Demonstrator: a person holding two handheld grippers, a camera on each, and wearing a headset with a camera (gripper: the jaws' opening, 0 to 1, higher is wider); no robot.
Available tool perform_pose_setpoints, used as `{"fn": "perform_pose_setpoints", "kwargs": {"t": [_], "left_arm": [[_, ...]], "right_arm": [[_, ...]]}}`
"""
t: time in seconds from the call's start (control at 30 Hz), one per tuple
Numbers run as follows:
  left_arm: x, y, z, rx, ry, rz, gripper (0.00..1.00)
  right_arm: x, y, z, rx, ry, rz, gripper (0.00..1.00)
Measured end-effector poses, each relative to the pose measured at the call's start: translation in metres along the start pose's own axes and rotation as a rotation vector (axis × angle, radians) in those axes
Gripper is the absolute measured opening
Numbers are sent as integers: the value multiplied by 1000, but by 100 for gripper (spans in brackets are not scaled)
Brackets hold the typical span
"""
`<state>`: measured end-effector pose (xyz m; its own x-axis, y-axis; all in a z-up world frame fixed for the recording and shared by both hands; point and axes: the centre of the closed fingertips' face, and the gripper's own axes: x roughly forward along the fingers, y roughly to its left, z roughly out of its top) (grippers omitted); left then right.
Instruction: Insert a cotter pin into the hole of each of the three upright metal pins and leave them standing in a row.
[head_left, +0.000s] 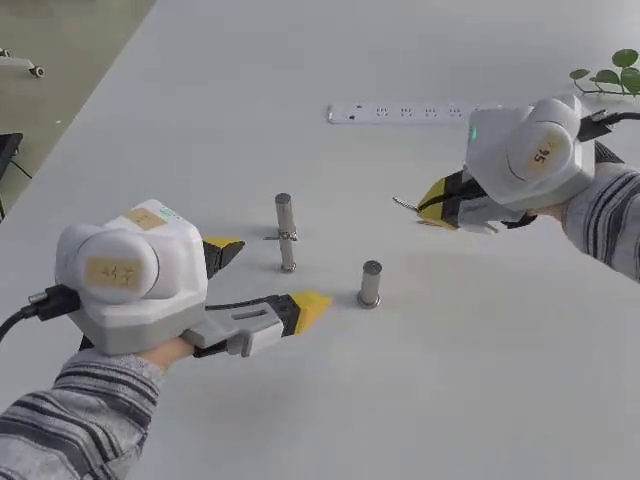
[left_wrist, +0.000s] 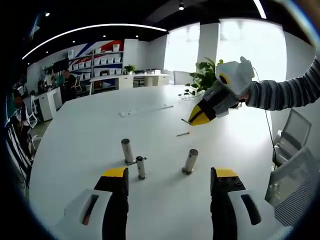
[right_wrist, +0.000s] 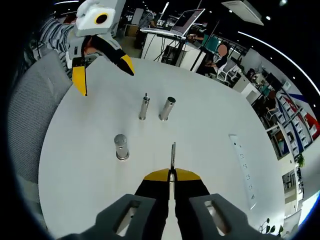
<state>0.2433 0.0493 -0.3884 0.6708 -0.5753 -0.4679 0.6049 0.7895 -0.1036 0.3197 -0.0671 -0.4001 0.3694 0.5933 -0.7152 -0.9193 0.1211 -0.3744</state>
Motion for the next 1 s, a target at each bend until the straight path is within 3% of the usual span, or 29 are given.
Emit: {"fn": "perform_pose_setpoints", "kwargs": {"t": [0.23,0.4,0.6,0.83,1.0], "left_arm": [[6,-3,16,-49,-23,-36,49],[13,-9,22,-105,-25,-73,41],[19,-14,25,-203,-12,-102,31],[25,-23,31,-290,-25,-147,23],[28,-28,32,-326,-27,-162,19]], "right_arm": [[-5,11,28,-95,-50,-9,0],[-4,19,38,-130,-76,6,0],[-1,30,44,-172,-95,17,0],[1,43,48,-197,-110,36,0],[0,48,54,-201,-128,38,0]]}}
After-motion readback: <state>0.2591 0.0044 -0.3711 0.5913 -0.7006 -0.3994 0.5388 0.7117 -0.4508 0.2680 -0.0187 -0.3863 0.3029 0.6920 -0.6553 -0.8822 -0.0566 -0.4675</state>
